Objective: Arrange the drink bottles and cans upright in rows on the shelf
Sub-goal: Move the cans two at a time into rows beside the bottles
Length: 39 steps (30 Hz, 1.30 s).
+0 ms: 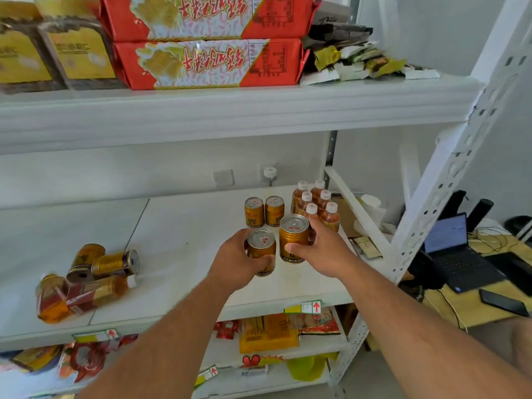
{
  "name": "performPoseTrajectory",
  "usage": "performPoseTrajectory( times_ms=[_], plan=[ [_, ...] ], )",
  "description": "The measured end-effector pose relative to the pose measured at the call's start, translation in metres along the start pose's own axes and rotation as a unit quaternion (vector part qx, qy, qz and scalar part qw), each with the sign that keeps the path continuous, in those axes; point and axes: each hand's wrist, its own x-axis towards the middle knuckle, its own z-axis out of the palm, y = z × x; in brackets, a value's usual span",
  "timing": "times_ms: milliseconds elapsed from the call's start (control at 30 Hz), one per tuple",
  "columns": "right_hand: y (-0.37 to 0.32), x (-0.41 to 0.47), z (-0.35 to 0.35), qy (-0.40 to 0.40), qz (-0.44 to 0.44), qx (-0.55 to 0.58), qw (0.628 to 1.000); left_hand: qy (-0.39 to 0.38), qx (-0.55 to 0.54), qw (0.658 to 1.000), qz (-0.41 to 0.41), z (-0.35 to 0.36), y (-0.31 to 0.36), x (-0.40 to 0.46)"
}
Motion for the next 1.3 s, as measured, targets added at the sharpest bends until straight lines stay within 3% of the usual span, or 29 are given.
performPoseTrajectory(
  times_ms=[700,1300],
  plan=[
    [0.044,0.133,0.057,0.035,0.084,-0.06,0.994,-0.025,-0.018,0.999,-0.038,0.009,-0.063,0.126],
    [0.068,0.17,0.078,0.035,0.14,0.026,0.989,-0.017,-0.057,0.997,-0.045,0.029,-0.075,0.16]
  ],
)
